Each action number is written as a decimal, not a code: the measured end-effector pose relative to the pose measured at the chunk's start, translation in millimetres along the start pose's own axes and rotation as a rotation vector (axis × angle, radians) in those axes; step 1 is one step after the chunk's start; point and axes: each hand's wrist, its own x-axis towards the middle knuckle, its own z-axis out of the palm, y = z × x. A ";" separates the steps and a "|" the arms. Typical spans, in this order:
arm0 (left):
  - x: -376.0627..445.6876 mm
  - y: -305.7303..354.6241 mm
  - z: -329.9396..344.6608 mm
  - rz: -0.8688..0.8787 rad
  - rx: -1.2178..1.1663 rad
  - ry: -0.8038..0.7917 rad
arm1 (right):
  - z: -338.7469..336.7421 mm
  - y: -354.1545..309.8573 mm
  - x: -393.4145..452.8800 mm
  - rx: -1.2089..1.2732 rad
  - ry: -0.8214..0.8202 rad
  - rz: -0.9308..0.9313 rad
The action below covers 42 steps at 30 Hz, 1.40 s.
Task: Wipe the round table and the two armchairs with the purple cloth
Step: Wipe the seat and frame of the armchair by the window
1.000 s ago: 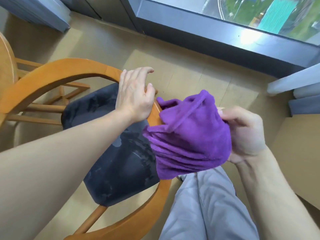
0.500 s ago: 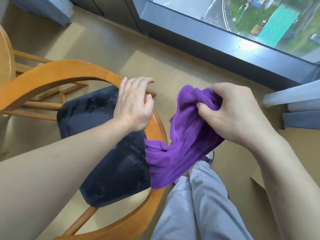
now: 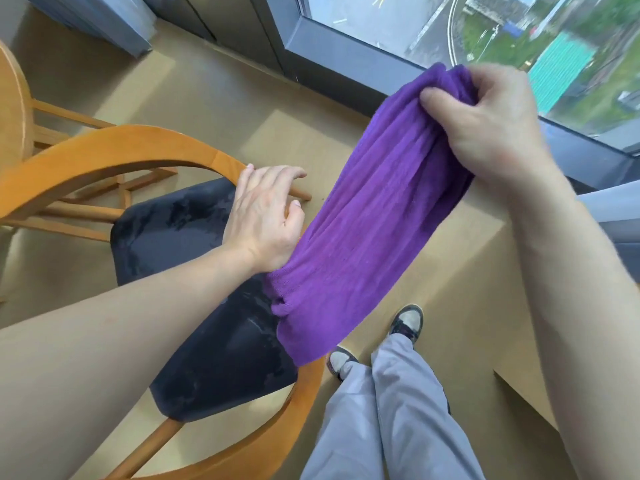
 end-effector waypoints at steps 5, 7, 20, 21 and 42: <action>1.0 2.0 -1.6 -0.002 0.023 -0.042 | 35.0 -3.9 23.8 0.009 -0.033 -0.045; 0.9 2.3 -3.3 0.001 0.065 -0.078 | 54.9 -6.1 13.2 -0.007 -0.049 -0.065; -0.4 5.5 -6.2 -0.075 0.142 -0.188 | 83.6 -33.4 -32.4 -0.133 -0.400 -0.031; 0.2 6.6 -7.4 -0.094 0.151 -0.210 | 80.4 -37.1 -31.2 -0.157 -0.408 -0.040; 32.0 147.1 -39.6 -0.860 -0.808 0.225 | -33.6 -98.7 106.0 -0.147 -0.622 -0.027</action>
